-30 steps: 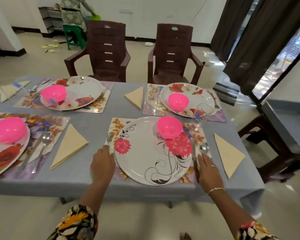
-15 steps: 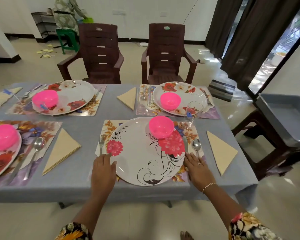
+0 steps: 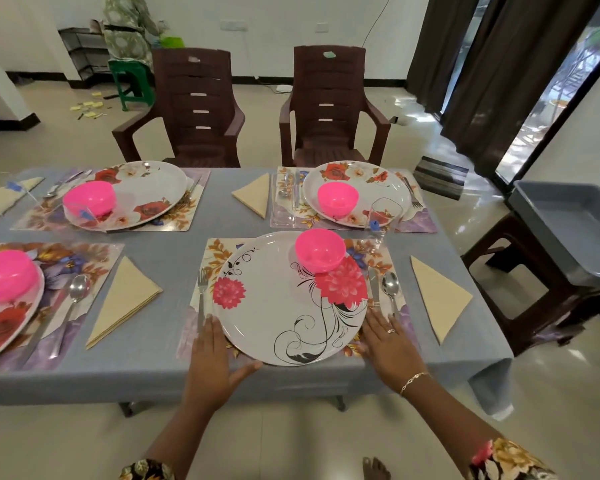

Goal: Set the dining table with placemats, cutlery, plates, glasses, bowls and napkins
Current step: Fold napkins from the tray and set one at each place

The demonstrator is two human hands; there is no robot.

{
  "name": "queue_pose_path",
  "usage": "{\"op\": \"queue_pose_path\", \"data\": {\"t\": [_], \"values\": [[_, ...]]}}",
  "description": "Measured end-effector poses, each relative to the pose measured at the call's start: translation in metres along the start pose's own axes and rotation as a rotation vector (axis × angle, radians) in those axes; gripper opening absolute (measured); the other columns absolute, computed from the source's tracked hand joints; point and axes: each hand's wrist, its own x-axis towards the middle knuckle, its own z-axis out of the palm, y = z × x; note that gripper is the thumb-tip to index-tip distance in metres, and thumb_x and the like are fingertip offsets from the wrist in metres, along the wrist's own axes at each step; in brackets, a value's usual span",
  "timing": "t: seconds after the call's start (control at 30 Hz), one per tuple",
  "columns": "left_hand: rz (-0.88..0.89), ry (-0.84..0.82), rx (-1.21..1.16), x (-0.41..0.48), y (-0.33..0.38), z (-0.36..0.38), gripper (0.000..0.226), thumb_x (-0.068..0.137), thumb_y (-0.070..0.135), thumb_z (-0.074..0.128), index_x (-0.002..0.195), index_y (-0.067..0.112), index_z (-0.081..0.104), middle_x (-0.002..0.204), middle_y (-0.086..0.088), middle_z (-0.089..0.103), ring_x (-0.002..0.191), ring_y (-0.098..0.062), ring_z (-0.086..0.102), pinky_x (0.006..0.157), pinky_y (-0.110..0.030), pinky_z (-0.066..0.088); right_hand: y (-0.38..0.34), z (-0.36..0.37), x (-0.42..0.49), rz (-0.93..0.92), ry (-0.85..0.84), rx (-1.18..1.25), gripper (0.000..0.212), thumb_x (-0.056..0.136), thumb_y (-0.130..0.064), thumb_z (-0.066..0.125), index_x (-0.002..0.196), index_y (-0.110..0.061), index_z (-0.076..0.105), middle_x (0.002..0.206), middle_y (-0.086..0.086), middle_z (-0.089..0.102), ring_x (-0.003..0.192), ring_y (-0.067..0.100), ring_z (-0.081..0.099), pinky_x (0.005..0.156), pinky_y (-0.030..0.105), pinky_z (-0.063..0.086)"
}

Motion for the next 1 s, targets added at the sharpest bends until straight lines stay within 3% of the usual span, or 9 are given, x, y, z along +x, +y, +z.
{"op": "queue_pose_path", "data": {"t": [0.07, 0.23, 0.47, 0.57, 0.63, 0.7, 0.77, 0.83, 1.0], "values": [[0.012, -0.015, 0.039, -0.001, -0.003, 0.001, 0.139, 0.055, 0.099, 0.016, 0.147, -0.004, 0.008, 0.155, -0.020, 0.011, 0.145, -0.032, 0.010, 0.115, -0.041, 0.008, -0.011, 0.006, -0.008, 0.002, -0.041, -0.001, 0.072, 0.097, -0.045, 0.004, 0.117, -0.008, 0.062, 0.119, 0.010, 0.064, 0.110, 0.026, 0.062, 0.107, 0.039, 0.018], [0.032, -0.032, 0.075, -0.005, 0.002, 0.000, 0.131, 0.062, 0.095, 0.012, 0.144, -0.007, 0.024, 0.149, -0.024, 0.029, 0.140, -0.038, 0.026, 0.112, -0.047, 0.020, -0.017, 0.018, -0.014, 0.003, -0.032, -0.022, 0.087, 0.095, -0.050, -0.004, 0.110, -0.002, 0.067, 0.112, 0.016, 0.067, 0.102, 0.029, 0.066, 0.089, 0.042, 0.050], [0.055, -0.029, 0.115, -0.013, -0.002, 0.001, 0.119, 0.070, 0.089, 0.009, 0.143, -0.003, 0.029, 0.148, -0.021, 0.034, 0.138, -0.035, 0.032, 0.109, -0.037, 0.019, -0.020, 0.026, -0.019, -0.012, 0.067, -0.124, 0.082, 0.099, -0.037, -0.002, 0.104, 0.005, 0.068, 0.105, 0.023, 0.068, 0.094, 0.033, 0.068, 0.076, 0.045, 0.055], [0.061, -0.009, 0.100, -0.014, -0.006, 0.003, 0.118, 0.069, 0.089, 0.010, 0.145, 0.001, 0.028, 0.150, -0.017, 0.031, 0.140, -0.031, 0.028, 0.112, -0.035, 0.017, -0.023, 0.021, -0.023, 0.015, 0.049, -0.094, 0.045, 0.084, -0.033, 0.057, 0.101, 0.007, 0.068, 0.103, 0.024, 0.068, 0.089, 0.033, 0.069, 0.073, 0.045, 0.056], [0.059, -0.002, 0.082, -0.015, -0.006, 0.005, 0.117, 0.069, 0.090, 0.011, 0.146, 0.003, 0.026, 0.152, -0.013, 0.029, 0.143, -0.027, 0.024, 0.114, -0.035, 0.016, -0.024, 0.026, -0.022, 0.031, 0.051, -0.036, 0.068, 0.040, -0.015, 0.088, 0.101, 0.008, 0.068, 0.102, 0.025, 0.068, 0.088, 0.034, 0.069, 0.073, 0.046, 0.056], [0.048, 0.012, 0.048, -0.016, -0.005, 0.006, 0.118, 0.068, 0.091, 0.011, 0.146, 0.005, 0.027, 0.153, -0.012, 0.029, 0.143, -0.026, 0.023, 0.116, -0.037, 0.018, -0.023, 0.026, -0.023, 0.077, 0.053, 0.013, 0.075, 0.031, -0.010, 0.089, 0.101, 0.008, 0.068, 0.102, 0.026, 0.067, 0.089, 0.034, 0.069, 0.073, 0.046, 0.056], [0.027, 0.032, 0.012, -0.017, -0.003, 0.006, 0.119, 0.066, 0.092, 0.010, 0.146, 0.006, 0.027, 0.152, -0.011, 0.030, 0.143, -0.025, 0.023, 0.116, -0.038, 0.020, -0.027, 0.019, -0.027, 0.047, 0.051, -0.010, 0.051, 0.067, -0.030, 0.078, 0.100, 0.007, 0.068, 0.101, 0.024, 0.068, 0.089, 0.033, 0.069, 0.073, 0.045, 0.056], [0.004, 0.045, -0.012, -0.017, -0.001, 0.006, 0.121, 0.065, 0.093, 0.008, 0.146, 0.006, 0.027, 0.152, -0.011, 0.030, 0.143, -0.025, 0.023, 0.116, -0.038, 0.019, -0.030, 0.012, -0.026, 0.067, -0.049, 0.051, 0.072, 0.097, -0.047, 0.022, 0.095, 0.005, 0.071, 0.095, 0.021, 0.071, 0.085, 0.029, 0.071, 0.071, 0.041, 0.056], [-0.026, 0.059, -0.027, -0.015, 0.002, 0.008, 0.126, 0.060, 0.095, 0.003, 0.146, 0.005, 0.026, 0.153, -0.011, 0.029, 0.143, -0.026, 0.023, 0.115, -0.038, 0.017, -0.032, 0.009, -0.016, 0.102, 0.073, -0.064, 0.093, 0.095, -0.055, -0.001, 0.081, -0.002, 0.075, 0.083, 0.013, 0.073, 0.073, 0.022, 0.072, 0.065, 0.032, 0.057]]}}
